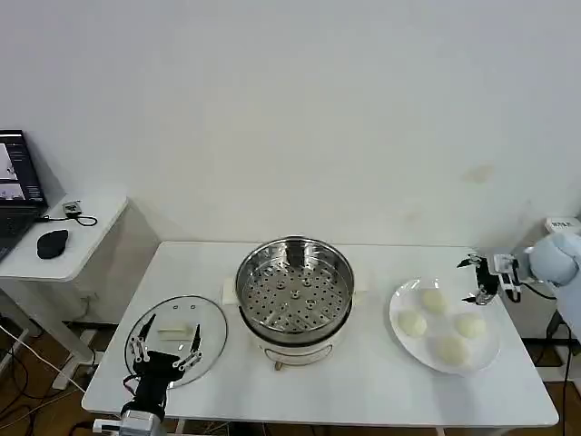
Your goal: Take steamed baozi put them in steamer then cover it.
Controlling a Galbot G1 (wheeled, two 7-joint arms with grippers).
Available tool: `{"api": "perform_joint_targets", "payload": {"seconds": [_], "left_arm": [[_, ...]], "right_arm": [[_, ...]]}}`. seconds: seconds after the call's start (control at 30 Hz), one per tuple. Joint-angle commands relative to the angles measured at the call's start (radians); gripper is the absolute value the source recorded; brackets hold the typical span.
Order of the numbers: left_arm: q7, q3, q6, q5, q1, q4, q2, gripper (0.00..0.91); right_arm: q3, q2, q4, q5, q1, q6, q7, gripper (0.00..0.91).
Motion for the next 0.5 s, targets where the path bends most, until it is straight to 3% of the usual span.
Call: {"api": "perform_joint_targets", "payload": {"seconds": [0.03, 0.5], "left_arm": [[0.005, -0.003, -0.002, 0.008, -0.001, -0.013, 0.001, 0.907], [0.006, -0.016, -0.009, 0.009, 0.002, -0.012, -0.003, 0.907]], "right_arm": [[-0.216, 0.116, -0.178, -0.018, 0.133, 0.011, -0.041, 0.907], [-0.202, 0.207, -0.294, -0.079, 0.124, 0.016, 0.002, 0.907]]}}
